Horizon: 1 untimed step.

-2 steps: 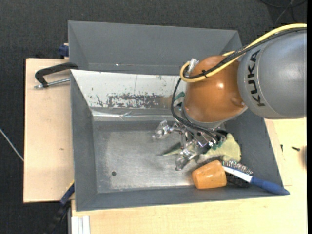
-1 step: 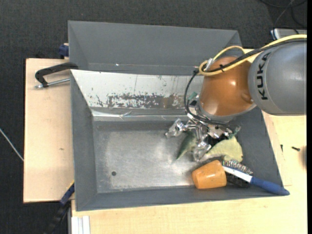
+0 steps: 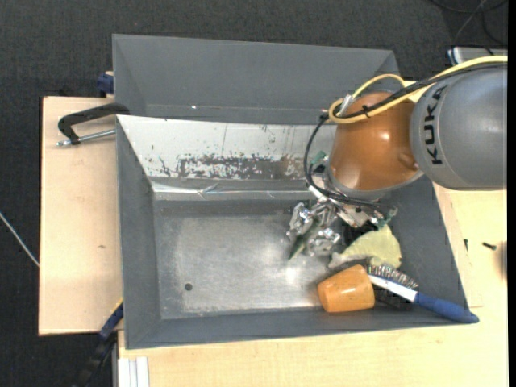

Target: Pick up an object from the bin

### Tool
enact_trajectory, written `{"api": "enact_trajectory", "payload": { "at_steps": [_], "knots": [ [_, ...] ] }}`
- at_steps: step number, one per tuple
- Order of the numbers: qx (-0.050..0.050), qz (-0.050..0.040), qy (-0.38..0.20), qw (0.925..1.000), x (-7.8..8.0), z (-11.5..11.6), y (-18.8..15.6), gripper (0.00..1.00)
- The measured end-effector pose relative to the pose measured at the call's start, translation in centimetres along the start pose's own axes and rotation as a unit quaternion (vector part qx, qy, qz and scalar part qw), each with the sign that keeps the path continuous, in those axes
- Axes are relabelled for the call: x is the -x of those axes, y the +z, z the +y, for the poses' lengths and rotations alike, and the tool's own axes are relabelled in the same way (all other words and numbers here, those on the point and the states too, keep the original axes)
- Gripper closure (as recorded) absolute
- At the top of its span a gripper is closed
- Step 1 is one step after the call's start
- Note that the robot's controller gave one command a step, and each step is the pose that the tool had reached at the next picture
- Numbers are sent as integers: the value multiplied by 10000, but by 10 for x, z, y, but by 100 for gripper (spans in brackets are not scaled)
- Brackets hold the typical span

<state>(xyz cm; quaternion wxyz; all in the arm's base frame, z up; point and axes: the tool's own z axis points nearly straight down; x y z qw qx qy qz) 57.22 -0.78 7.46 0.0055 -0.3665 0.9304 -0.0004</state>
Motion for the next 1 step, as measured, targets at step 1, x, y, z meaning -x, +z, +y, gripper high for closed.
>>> {"api": "enact_trajectory", "payload": {
  "at_steps": [1],
  "knots": [
    [-11, -10, -1239, 9923, 24, 30, -165, 100]
  ]
}}
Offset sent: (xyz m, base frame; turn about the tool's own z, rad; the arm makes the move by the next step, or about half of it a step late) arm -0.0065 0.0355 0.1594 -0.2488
